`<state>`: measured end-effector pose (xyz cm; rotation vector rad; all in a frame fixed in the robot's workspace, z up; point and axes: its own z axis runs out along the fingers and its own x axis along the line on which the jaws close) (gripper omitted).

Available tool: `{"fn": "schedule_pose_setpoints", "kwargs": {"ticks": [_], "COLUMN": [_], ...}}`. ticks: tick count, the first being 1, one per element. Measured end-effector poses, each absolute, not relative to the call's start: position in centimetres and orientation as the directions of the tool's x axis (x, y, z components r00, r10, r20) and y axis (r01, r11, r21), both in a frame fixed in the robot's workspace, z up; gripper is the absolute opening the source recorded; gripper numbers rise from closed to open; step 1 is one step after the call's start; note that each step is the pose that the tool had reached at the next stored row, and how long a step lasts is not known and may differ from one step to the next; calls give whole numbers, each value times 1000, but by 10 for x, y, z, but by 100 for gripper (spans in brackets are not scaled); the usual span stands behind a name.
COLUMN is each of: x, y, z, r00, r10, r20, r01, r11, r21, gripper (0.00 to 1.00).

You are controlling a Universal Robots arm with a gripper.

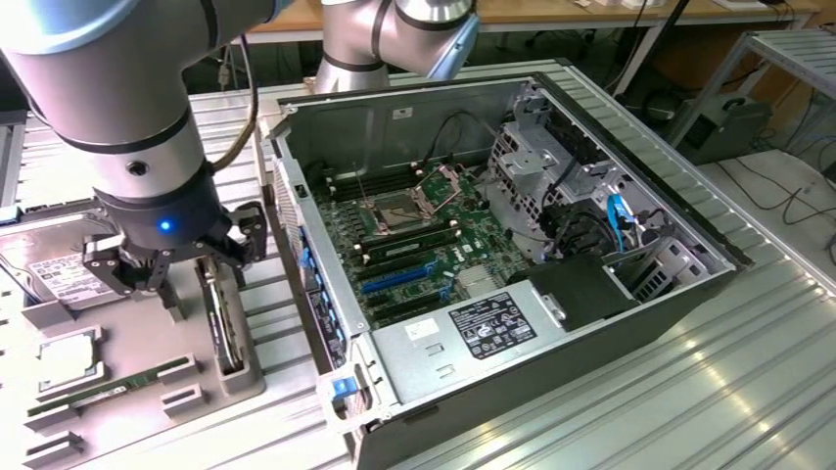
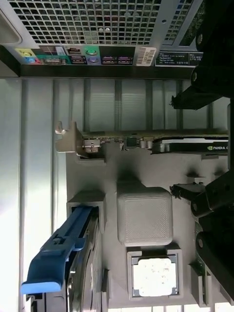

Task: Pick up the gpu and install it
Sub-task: 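Pick up the gpu and move the gpu toward the slot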

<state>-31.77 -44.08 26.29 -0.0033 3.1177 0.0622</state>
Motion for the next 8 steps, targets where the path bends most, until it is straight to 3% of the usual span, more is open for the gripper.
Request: {"fn": "schedule_pose_setpoints", "kwargs": {"ticks": [8], "x": [-318], "y": [-443], "z": [245], "r00": [-1000], "r10": [-2], "r20": [-23], "r01": [-3], "r11": [999], "r21": [37], "gripper": [73]}}
